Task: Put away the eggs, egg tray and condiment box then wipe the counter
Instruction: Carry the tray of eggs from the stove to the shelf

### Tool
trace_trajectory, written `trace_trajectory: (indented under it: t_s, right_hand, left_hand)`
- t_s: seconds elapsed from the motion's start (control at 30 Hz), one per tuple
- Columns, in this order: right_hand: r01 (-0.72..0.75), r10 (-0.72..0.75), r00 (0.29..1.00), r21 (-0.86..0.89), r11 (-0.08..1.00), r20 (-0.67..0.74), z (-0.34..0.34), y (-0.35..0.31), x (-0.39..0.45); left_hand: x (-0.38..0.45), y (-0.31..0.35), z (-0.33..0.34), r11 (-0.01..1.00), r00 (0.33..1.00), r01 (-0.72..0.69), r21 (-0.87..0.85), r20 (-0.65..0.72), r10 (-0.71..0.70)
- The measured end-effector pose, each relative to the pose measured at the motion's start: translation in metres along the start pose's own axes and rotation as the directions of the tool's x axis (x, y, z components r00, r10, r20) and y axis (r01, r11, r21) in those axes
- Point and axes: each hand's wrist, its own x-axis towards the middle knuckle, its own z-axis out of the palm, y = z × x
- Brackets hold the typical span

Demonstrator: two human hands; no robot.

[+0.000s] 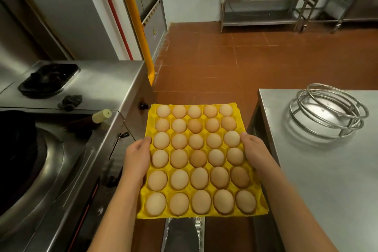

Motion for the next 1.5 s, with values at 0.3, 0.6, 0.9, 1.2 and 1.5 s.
trace_trajectory:
  t_s: [0.3, 0.6, 0.9, 1.2, 1.5]
  right_hand:
    - [-0.009, 0.008, 0.998, -0.013, 1.0, -0.057, 0.048, -0.066, 0.115]
    - [0.017, -0.012, 0.989, 0.032, 0.999, -0.146, 0.066, -0.127, 0.205]
    - [0.032, -0.036, 0.978, -0.023, 0.999, -0.206, 0.034, -0.158, 0.33]
    - [0.028, -0.024, 0.986, 0.026, 0.999, -0.162, -0.021, -0.223, 0.483]
    - [0.084, -0.079, 0.98, 0.018, 0.996, -0.181, -0.058, -0.289, 0.571]
  left_hand:
    - [0.157, 0.036, 0.026, 0.999, 0.999, -0.022, 0.032, 0.044, 0.021]
    - [0.276, 0.084, 0.061, 0.996, 0.99, -0.059, 0.073, 0.134, 0.049]
    - [0.374, 0.131, 0.153, 0.989, 0.98, -0.083, 0.125, 0.19, 0.058]
    - [0.458, 0.199, 0.257, 0.994, 0.997, -0.028, 0.102, 0.077, 0.02]
    - [0.515, 0.277, 0.322, 0.996, 0.995, -0.082, 0.045, 0.06, 0.079]
